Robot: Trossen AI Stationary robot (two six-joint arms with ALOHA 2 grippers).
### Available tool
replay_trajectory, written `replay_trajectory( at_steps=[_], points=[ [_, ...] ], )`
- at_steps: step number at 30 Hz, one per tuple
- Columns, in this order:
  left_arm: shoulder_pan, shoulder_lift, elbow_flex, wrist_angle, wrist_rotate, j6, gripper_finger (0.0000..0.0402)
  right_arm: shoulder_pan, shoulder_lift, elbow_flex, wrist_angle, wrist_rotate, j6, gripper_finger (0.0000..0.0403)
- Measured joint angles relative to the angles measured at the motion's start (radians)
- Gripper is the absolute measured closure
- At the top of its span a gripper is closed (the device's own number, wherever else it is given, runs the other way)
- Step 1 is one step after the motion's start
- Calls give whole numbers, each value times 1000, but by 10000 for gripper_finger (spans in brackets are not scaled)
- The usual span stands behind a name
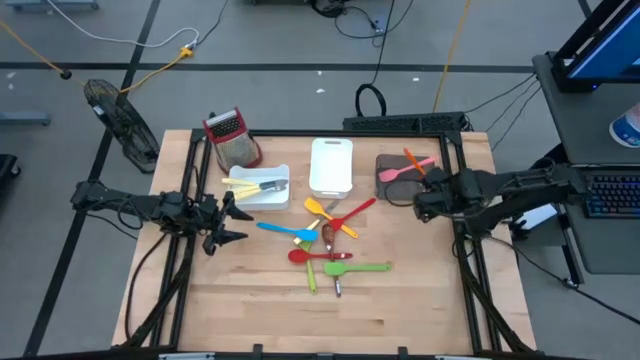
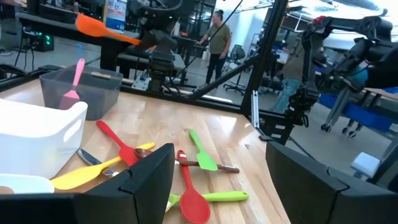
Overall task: Pick & Place Kitchen Items
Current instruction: Put the orange spatula into the black bin
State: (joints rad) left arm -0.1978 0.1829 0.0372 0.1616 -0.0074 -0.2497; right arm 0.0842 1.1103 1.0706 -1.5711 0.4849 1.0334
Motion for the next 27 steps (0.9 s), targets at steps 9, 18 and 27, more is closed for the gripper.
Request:
replay_trajectory(
  at_steps=[9, 18, 27],
  points=[
    [0, 0, 0, 0, 0, -3, 144, -127, 128, 0, 0, 185, -305, 380],
    [0, 0, 0, 0, 0, -14, 144, -150, 254, 0, 0, 320, -723, 375],
    [0, 0, 0, 0, 1, -16, 144, -158, 321, -1, 0, 432, -963, 380]
  ],
)
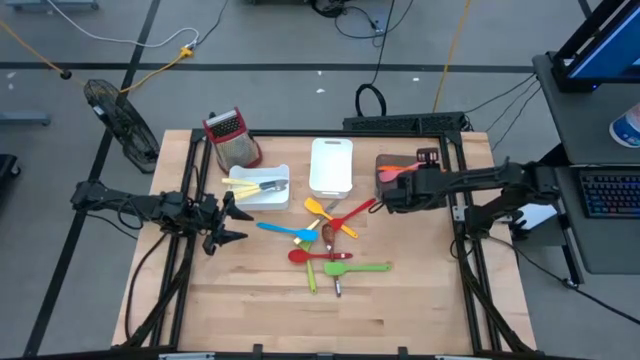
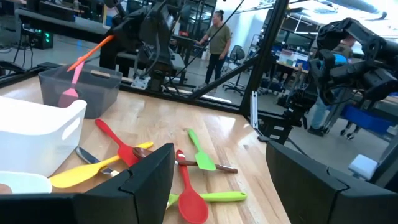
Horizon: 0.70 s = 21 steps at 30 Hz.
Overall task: Pick & Place Kitchen Items
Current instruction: Put the orange spatula into the black bin
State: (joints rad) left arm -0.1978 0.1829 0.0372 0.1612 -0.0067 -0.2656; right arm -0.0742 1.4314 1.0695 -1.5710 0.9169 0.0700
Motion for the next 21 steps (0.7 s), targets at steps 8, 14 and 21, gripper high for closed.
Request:
replay_trajectory(
  at_steps=[8, 14, 21],
  points=[
    [0, 0, 0, 0, 0, -5, 144, -95, -1, -1, 0, 3, -68, 378],
    [-1, 0, 0, 0, 0, -2, 144, -166, 0, -1, 0, -3, -193, 378],
    [0, 0, 0, 0, 0, -1, 144, -182, 0, -2, 19, -75, -314, 375]
  ],
)
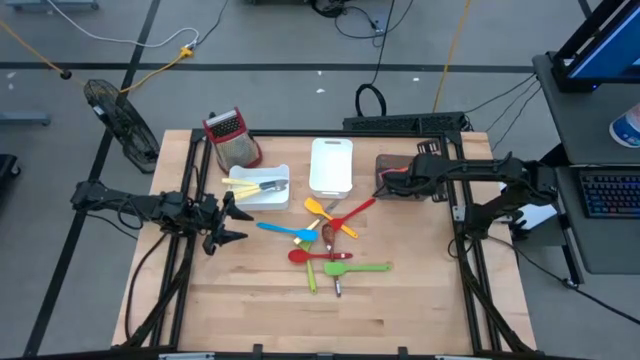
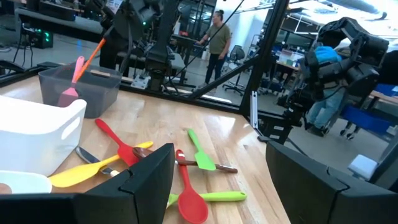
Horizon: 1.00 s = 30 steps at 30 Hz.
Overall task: Pick & Place Kitchen Items
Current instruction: Put the orange spatula into the black bin
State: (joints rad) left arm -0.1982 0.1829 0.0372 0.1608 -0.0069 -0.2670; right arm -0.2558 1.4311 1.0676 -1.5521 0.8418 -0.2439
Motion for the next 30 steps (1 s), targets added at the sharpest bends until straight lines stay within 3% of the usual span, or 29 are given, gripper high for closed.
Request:
replay_trajectory(
  at_steps=[9, 22, 30],
  points=[
    [0, 0, 0, 0, 0, -2, 144, -10, 0, 0, 130, -86, -143, 374],
    [0, 0, 0, 0, 0, -56, 144, -52, 0, 0, 187, -94, -137, 363],
    [0, 0, 0, 0, 0, -56, 144, -51, 0, 0, 217, -189, -108, 343]
  ],
)
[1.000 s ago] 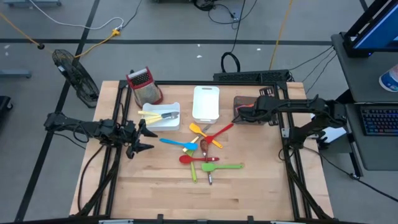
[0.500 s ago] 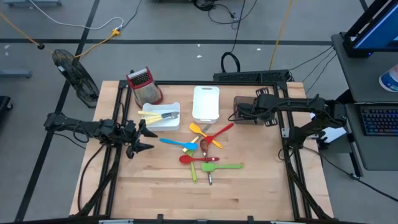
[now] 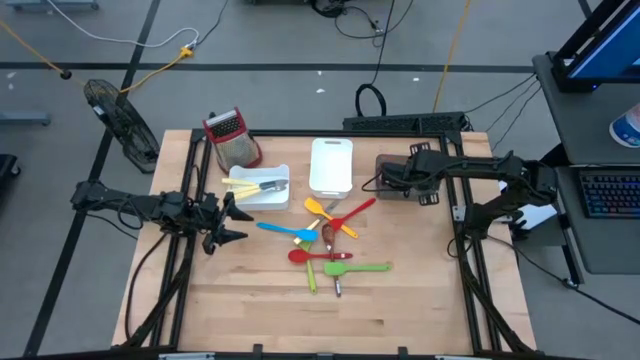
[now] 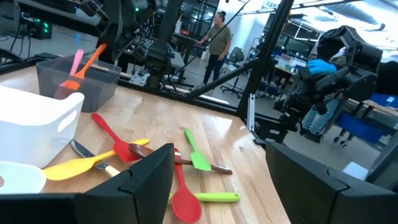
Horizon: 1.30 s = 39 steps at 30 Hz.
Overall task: Pick & Place Kitchen Items
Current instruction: Put the orange spatula into the black bin, then put the green spatula into the black bin
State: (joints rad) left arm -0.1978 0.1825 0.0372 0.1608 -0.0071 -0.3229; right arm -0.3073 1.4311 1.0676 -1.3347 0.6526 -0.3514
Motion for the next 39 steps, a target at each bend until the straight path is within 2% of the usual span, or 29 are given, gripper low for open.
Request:
replay_trajectory(
  at_steps=[11, 19, 28, 32, 39],
  points=[
    [0, 0, 0, 0, 0, 6, 144, 0, 0, 0, -1, 4, 37, 259],
    [-1, 0, 0, 0, 0, 6, 144, 1, 0, 0, -61, 102, 105, 190],
    [0, 0, 0, -10, 0, 7, 144, 1, -1, 0, -242, 99, 303, 159],
    [0, 0, 0, -9, -1, 37, 144, 2, -19, 1, -242, -1, 391, 161],
    [0, 0, 0, -8, -1, 40, 144, 3, -49, 1, -233, -271, 570, 167]
  ],
)
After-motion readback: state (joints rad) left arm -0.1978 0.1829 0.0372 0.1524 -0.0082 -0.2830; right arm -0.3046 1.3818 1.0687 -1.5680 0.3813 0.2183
